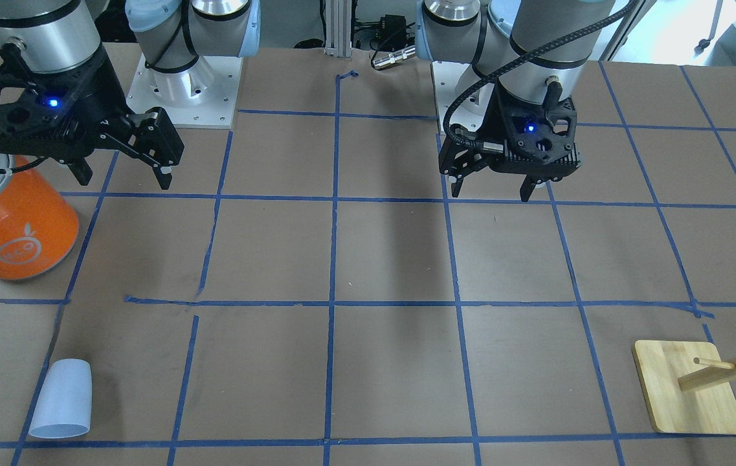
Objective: Flip cup
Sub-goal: 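Move the right gripper over the upside-down light-blue cup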
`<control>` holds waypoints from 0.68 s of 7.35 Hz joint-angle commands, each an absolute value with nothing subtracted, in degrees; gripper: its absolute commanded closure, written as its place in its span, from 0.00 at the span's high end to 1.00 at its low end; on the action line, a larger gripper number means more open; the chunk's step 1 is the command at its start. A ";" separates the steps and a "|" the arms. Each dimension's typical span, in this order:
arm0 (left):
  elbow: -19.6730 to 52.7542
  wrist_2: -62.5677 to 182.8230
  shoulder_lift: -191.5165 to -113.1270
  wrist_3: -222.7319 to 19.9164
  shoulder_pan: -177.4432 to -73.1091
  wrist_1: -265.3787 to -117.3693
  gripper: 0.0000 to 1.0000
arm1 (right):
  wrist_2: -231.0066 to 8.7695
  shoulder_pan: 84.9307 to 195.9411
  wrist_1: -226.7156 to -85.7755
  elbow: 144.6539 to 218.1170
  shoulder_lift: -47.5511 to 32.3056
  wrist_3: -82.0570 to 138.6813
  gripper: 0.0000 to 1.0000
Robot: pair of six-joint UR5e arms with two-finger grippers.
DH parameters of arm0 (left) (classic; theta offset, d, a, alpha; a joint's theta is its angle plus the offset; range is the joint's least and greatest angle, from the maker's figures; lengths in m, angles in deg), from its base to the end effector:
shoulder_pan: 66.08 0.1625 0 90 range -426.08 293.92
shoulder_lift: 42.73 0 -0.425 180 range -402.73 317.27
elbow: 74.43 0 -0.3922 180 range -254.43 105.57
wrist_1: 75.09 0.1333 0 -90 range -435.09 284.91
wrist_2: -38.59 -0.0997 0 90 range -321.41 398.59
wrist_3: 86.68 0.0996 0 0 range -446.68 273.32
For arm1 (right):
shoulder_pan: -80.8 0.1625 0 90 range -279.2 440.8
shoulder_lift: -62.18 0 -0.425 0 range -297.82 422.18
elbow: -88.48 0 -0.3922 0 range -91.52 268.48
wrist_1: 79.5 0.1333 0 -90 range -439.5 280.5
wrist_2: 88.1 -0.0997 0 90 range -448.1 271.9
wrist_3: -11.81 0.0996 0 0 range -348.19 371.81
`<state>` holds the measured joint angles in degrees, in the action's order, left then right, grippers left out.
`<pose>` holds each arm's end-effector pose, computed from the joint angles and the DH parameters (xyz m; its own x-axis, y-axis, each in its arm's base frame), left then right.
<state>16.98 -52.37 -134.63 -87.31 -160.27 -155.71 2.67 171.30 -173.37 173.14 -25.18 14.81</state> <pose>-0.1689 -0.5043 0.4761 -0.9981 0.0604 -0.0155 0.0617 0.9925 -0.1059 0.1365 -0.5206 0.5180 -0.9990 0.0448 0.0073 0.0437 0.9924 -0.1150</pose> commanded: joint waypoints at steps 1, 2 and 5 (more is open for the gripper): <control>17.07 -52.37 -134.66 -87.38 -160.30 -155.78 1.00 | 5.31 171.42 -175.72 173.47 -25.01 14.45 1.00; 17.07 -52.37 -134.66 -87.29 -160.30 -155.78 1.00 | 5.33 171.42 -178.61 173.82 -25.00 13.84 1.00; 17.24 -52.20 -135.36 -87.47 -160.47 -155.69 1.00 | 3.91 168.45 -176.63 171.55 -20.72 9.30 1.00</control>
<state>17.16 -52.33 -135.09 -87.39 -160.36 -155.70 3.50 170.19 -177.81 172.90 -23.11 12.31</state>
